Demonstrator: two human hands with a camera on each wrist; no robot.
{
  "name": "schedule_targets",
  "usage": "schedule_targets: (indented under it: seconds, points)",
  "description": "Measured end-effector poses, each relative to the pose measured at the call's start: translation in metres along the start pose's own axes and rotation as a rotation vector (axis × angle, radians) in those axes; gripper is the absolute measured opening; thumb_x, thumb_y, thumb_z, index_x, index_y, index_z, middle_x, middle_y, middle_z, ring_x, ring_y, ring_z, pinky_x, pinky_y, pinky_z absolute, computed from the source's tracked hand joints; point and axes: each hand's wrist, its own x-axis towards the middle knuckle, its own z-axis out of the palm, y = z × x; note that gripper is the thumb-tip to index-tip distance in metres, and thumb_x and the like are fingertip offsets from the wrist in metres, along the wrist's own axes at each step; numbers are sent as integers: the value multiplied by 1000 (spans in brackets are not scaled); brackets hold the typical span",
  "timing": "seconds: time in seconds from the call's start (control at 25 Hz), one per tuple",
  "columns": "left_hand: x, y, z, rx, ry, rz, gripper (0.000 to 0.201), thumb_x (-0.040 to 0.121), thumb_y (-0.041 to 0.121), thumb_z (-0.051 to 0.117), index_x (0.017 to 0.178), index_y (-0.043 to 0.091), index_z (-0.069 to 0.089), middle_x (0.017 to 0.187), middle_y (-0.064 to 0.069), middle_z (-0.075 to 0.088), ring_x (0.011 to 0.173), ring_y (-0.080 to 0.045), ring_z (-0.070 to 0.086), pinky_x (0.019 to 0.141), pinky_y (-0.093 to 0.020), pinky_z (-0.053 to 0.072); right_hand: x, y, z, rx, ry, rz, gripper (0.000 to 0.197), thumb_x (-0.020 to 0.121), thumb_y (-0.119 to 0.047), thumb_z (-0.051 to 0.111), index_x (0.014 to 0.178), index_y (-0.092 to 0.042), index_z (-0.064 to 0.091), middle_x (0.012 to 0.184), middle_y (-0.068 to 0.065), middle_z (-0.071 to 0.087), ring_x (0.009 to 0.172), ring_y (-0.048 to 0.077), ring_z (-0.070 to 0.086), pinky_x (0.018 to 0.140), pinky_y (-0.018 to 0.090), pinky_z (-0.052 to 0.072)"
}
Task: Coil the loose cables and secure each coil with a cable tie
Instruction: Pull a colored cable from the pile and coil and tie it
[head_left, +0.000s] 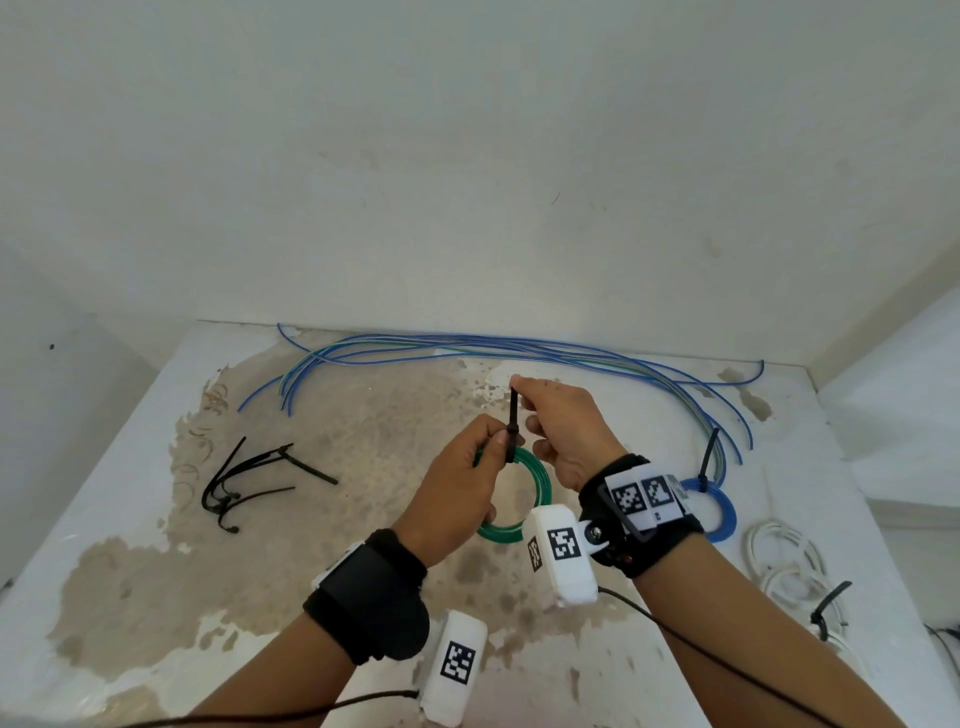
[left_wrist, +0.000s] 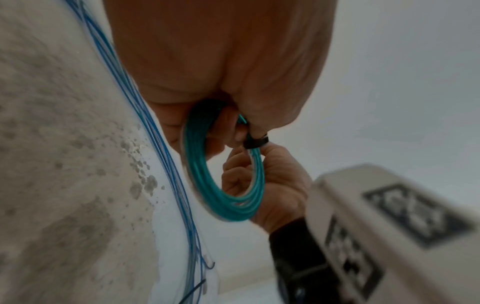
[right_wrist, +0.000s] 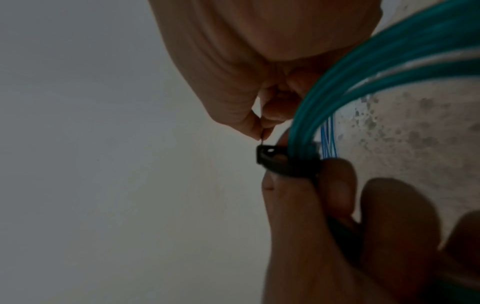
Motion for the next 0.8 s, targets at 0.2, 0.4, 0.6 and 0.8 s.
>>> schedule_targets:
  seconds: [0.2, 0.4, 0.6, 0.8]
  points:
    - [2, 4, -5, -51, -20, -75, 24, 108, 26, 40, 91, 29, 57, 59, 21, 46, 52, -6, 35, 49, -28, 46, -8, 8, -14, -117, -303, 88, 30, 94, -49, 65, 93, -21, 75, 86, -4, 70, 85, 16, 65, 79, 35, 46]
    - [2, -2, -2, -33, -14, -144, 23, 107, 28, 42, 93, 15, 54, 65, 15, 49, 49, -5, 38, 50, -29, 45, -18, 11, -20, -266, -249, -217, 14, 96, -32, 69, 89, -19, 69, 82, -6, 72, 85, 12, 71, 67, 21, 44]
    - [3, -1, -5, -12, 42, -171, 23, 106, 32, 43, 102, 11, 50, 74, 3, 50, 50, -10, 38, 51, -33, 43, -18, 14, -15, -333, -208, -353, 18, 99, -33, 64, 87, -19, 67, 83, 5, 74, 84, 20, 73, 80, 29, 55]
    - [0, 0, -8, 8, 40, -128, 23, 107, 30, 41, 98, 10, 46, 76, -5, 46, 55, -15, 35, 54, -38, 39, -13, 19, -11, -382, -198, -420, 15, 103, -33, 56, 94, -23, 62, 72, -2, 72, 79, 16, 74, 94, 42, 54]
